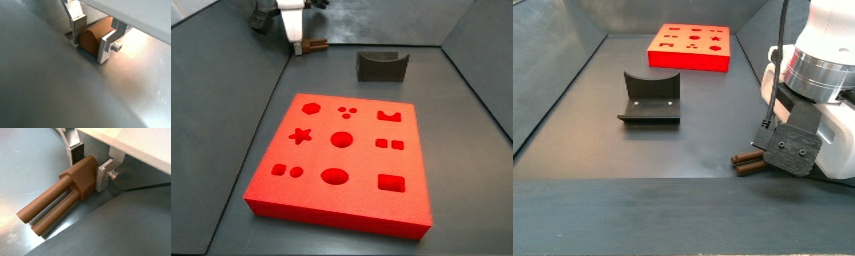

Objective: Pick up the 3 prong object. Move up. Place the 3 prong object on the fixture. Regrasp the 3 prong object. Move to above the board. Insert the 3 prong object.
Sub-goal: Pick up the 3 prong object, then move up.

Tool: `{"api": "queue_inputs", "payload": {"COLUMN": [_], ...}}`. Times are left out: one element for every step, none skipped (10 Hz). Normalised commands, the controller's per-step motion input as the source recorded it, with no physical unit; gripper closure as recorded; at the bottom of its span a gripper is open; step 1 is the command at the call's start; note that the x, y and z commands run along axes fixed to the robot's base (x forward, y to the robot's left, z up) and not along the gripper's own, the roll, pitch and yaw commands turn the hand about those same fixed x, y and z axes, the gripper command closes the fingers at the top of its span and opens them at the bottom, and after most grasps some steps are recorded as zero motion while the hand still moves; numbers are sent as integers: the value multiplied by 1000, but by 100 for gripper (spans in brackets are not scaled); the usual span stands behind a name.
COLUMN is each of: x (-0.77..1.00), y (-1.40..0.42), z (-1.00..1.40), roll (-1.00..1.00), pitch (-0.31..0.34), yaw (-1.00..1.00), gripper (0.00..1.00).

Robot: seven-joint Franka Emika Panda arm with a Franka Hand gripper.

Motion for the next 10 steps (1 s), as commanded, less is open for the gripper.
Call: {"api": "queue_inputs", "payload": {"x": [0,0,0,0,0,0,0,-58,-84,-49], "y": [0,0,0,0,0,0,0,-16,-24,1], "z": [0,0,0,0,0,0,833,838,767,634], "roll": [0,0,0,0,0,0,0,-7,-12,-10], "pitch": [0,0,0,0,0,0,0,13,37,65], "yaw": [0,0,0,0,0,0,0,-22,-25,-31], "gripper": [100,100,100,100,100,100,100,100,100,100]}}
